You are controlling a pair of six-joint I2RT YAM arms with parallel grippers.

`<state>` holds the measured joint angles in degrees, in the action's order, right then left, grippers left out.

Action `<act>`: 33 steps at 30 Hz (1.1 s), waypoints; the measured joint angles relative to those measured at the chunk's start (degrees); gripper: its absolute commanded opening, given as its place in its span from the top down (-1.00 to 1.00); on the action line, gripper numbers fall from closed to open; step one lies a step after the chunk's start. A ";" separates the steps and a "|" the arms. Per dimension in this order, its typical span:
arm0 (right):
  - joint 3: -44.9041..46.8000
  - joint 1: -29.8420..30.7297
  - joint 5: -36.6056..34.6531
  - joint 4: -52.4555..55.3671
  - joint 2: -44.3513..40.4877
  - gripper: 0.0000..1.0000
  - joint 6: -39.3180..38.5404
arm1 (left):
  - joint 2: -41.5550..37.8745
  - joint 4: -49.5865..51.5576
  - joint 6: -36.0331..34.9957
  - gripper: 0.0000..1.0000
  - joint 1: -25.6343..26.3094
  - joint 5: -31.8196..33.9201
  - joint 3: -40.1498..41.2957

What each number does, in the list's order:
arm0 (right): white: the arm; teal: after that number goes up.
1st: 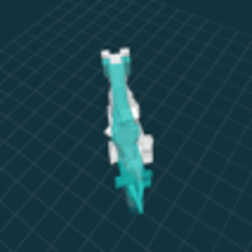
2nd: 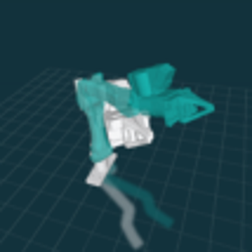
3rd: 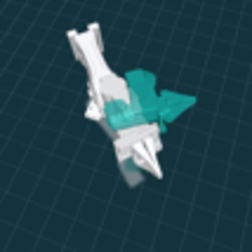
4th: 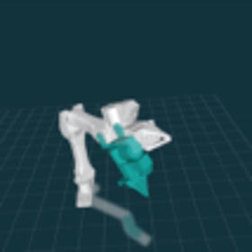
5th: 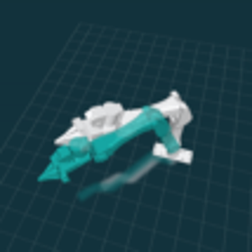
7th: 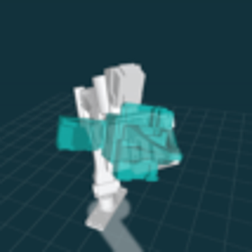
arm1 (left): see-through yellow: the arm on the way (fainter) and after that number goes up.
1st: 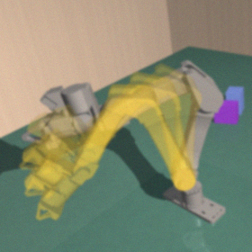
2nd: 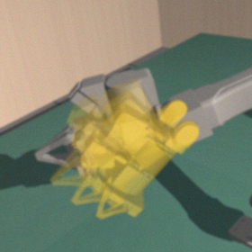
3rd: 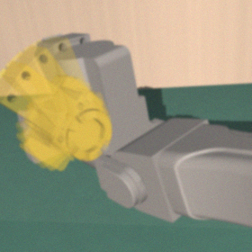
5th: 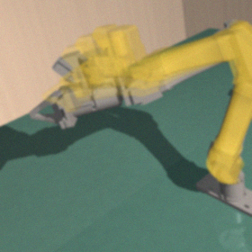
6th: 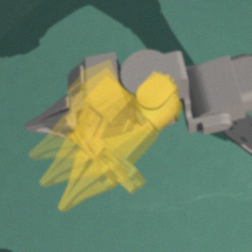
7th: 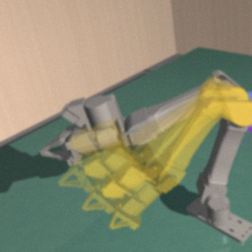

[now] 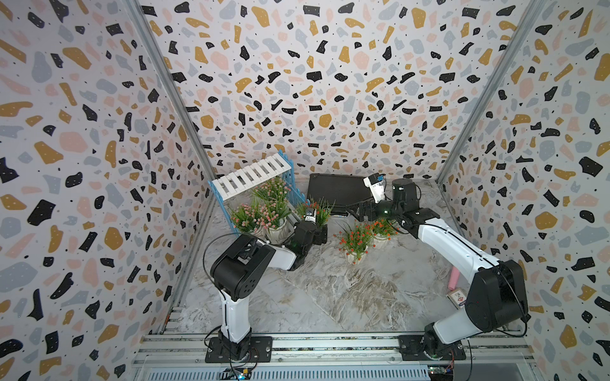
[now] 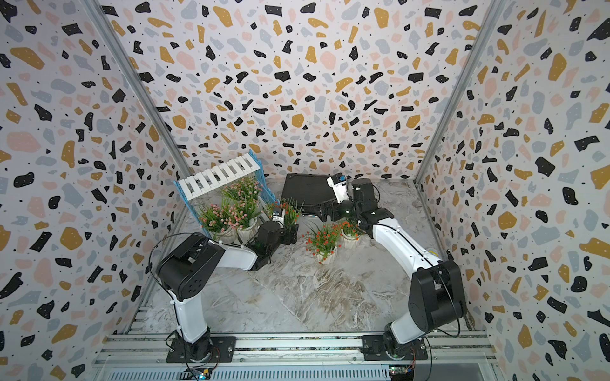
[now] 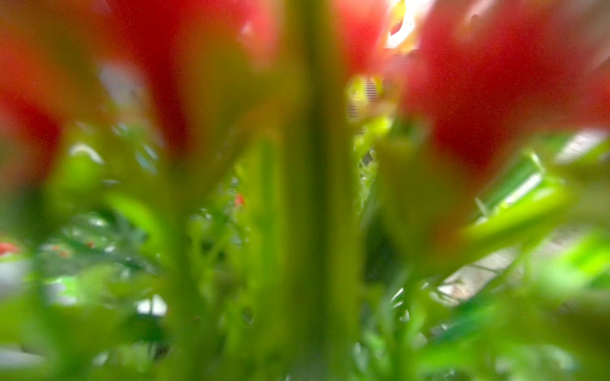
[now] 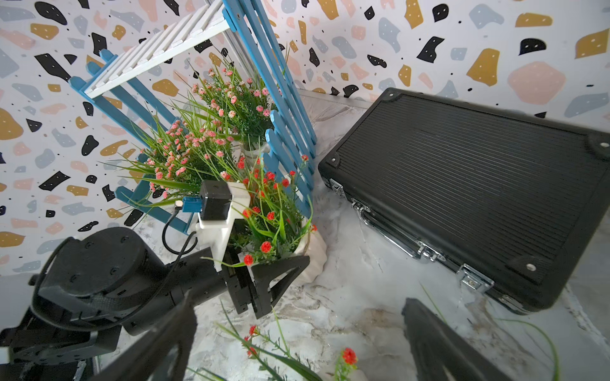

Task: Place the baby's breath potted plants on the rack by color
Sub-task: Pick up the baby's breath potted plant from the center of the board.

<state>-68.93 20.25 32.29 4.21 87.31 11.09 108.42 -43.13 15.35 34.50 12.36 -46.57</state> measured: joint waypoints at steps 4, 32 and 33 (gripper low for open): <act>0.94 0.00 -0.13 -0.02 -0.07 -0.99 0.02 | -2.95 -0.81 -0.39 -0.71 0.28 -1.95 3.43; -18.95 6.49 1.73 0.42 21.40 -0.89 -0.13 | -61.90 36.24 4.42 -0.69 11.56 7.45 27.45; -20.70 7.23 1.44 1.03 22.53 -0.89 -0.63 | -63.78 37.94 4.83 -0.69 11.69 7.78 27.87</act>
<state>-89.62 27.49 33.74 5.23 109.84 10.46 44.64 -5.19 20.18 46.19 20.14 -18.70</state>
